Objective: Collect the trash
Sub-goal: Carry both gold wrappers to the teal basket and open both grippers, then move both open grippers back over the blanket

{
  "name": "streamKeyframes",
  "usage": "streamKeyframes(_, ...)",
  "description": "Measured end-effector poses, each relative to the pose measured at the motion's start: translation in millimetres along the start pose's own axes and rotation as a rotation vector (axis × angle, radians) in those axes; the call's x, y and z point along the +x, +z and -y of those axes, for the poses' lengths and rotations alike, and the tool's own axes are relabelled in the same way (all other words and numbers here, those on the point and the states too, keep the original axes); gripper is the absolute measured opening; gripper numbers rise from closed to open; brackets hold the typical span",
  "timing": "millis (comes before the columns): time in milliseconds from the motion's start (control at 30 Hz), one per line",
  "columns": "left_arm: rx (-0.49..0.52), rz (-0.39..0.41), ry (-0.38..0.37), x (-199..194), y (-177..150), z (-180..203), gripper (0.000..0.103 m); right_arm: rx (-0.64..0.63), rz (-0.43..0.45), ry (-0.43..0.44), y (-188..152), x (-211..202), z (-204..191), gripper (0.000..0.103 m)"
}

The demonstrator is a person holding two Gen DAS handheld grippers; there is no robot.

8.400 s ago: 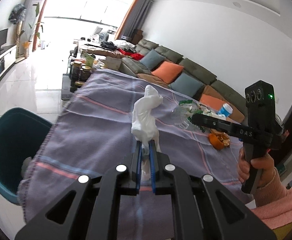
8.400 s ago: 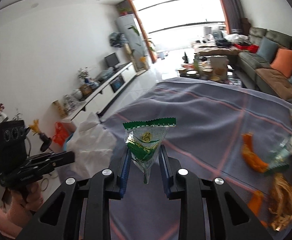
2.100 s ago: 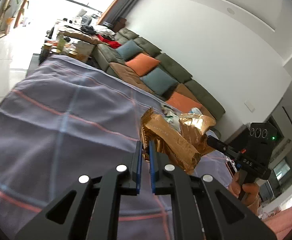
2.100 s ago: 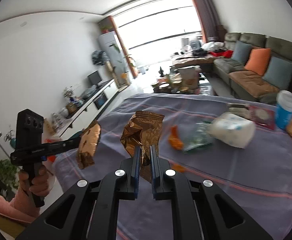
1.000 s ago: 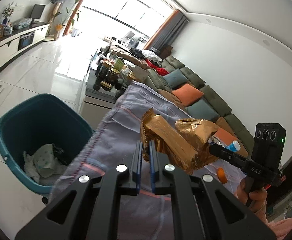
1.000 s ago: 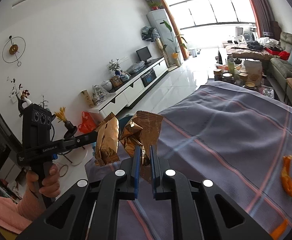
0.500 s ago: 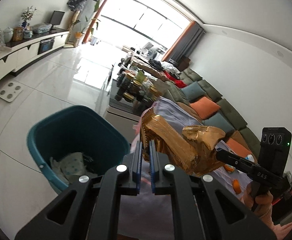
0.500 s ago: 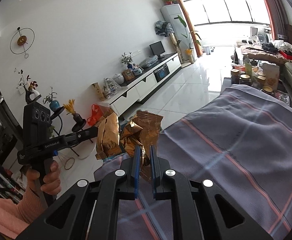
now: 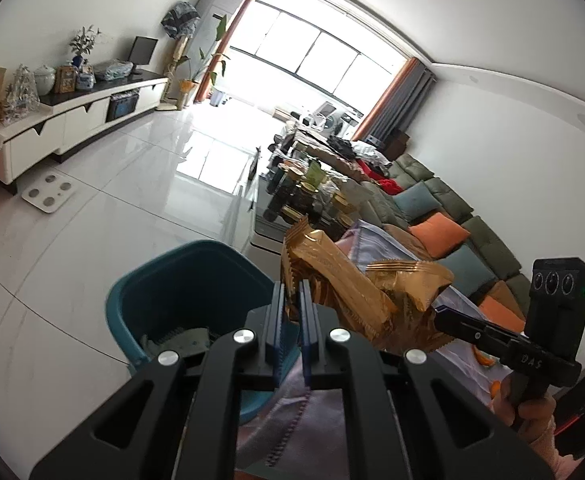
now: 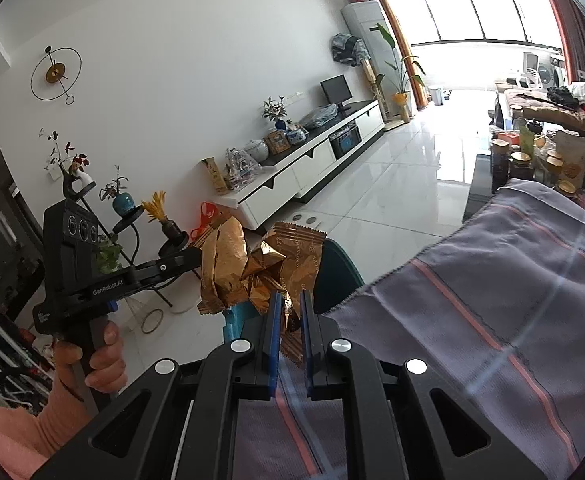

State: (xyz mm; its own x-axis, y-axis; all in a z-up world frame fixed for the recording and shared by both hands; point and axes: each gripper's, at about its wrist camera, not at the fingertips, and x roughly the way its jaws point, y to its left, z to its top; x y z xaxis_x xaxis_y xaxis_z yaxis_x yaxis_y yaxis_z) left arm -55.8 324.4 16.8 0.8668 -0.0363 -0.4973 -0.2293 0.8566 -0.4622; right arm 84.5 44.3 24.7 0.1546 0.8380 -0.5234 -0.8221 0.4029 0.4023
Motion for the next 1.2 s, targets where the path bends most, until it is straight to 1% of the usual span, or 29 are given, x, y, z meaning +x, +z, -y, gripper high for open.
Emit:
streamKeyframes(400, 0.012, 0.013, 0.121, 1.1, 3.6, -19.5, 0.008, 0.008, -0.02, 0.011, 12.4, 38.2, -8.6, 0.01)
streamKeyframes(567, 0.01, 0.001, 0.165, 9.7, 2.6, -29.3, 0.008, 0.003, -0.034, -0.001, 15.6, 56.1, -14.0, 0.01)
streamKeyframes(767, 0.006, -0.038, 0.21, 27.0, -2.5, -41.7, 0.009, -0.001, -0.073, -0.022, 18.1, 79.7, -17.1, 0.01)
streamKeyframes(900, 0.004, -0.07, 0.225, 39.7, -7.4, -48.0, 0.009, 0.005, -0.1, -0.039, 19.5, 94.3, -16.5, 0.01)
streamKeyframes(1000, 0.004, -0.091, 0.224, 48.3, -9.3, -52.3, 0.009, 0.015, -0.124, -0.05, 19.1, 103.3, -12.8, 0.012)
streamKeyframes(1133, -0.001, -0.107, 0.202, 59.0, -12.9, -57.0, 0.02, 0.035, -0.147, -0.064, 17.7, 110.9, -6.3, 0.012)
streamKeyframes(1200, -0.006, -0.112, 0.187, 62.4, -14.7, -57.2, 0.023, 0.045, -0.147, -0.069, 16.4, 110.0, -2.8, 0.012)
